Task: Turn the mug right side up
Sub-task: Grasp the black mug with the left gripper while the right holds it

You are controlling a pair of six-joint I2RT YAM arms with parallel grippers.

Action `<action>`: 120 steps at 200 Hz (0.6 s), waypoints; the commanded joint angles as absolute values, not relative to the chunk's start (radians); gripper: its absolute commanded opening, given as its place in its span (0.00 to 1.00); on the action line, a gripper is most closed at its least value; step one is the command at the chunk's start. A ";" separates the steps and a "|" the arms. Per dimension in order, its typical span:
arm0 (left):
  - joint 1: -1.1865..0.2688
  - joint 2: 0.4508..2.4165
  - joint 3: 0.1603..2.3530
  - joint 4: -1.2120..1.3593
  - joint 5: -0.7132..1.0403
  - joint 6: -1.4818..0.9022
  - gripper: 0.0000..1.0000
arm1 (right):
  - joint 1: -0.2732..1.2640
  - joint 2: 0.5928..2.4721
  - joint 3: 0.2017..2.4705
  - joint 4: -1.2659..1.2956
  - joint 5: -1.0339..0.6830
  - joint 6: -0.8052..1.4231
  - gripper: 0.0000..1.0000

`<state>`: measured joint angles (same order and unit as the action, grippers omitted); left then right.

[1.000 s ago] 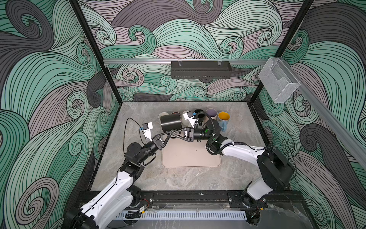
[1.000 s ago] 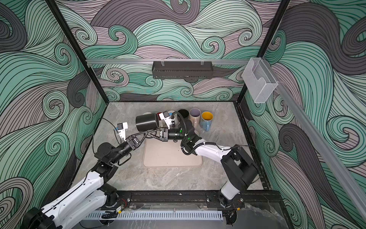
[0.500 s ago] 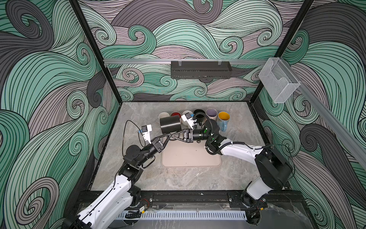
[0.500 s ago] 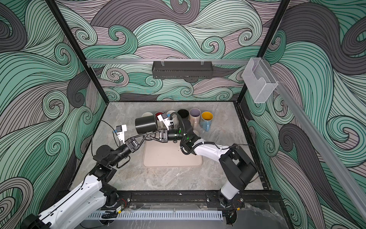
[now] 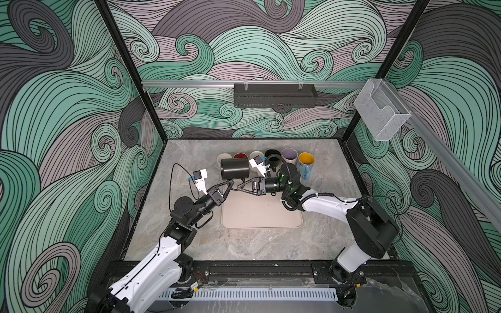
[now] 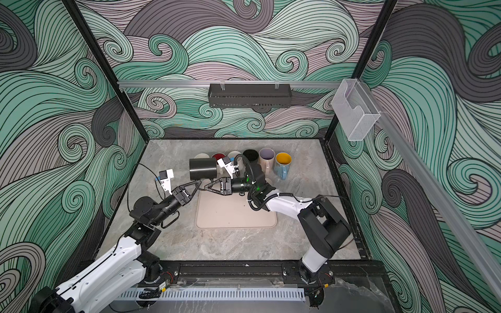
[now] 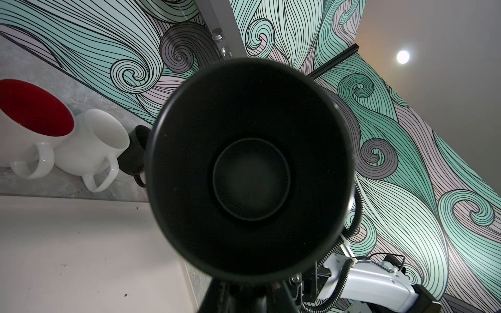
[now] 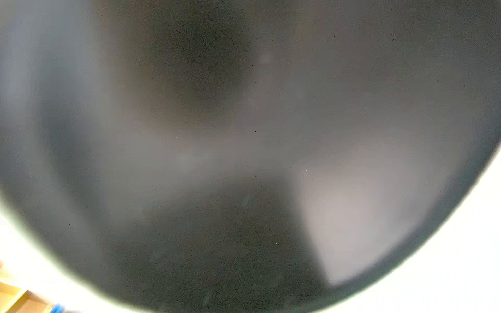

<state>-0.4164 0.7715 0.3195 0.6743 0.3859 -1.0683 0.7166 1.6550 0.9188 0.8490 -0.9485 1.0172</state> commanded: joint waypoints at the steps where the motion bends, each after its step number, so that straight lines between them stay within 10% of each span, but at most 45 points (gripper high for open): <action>1: -0.414 0.778 0.391 0.795 0.444 -1.061 0.00 | 0.709 1.693 0.935 0.950 -0.942 1.071 0.24; 29: -0.414 0.784 0.398 0.772 0.462 -1.051 0.00 | 0.707 1.732 0.962 1.037 -0.936 1.133 0.00; 69: -0.414 0.786 0.408 0.728 0.457 -1.042 0.00 | 0.719 1.762 0.998 1.049 -0.959 1.151 0.00; 120: -0.414 0.818 0.438 0.711 0.468 -1.041 0.26 | 0.758 1.773 1.029 1.054 -1.012 1.149 0.00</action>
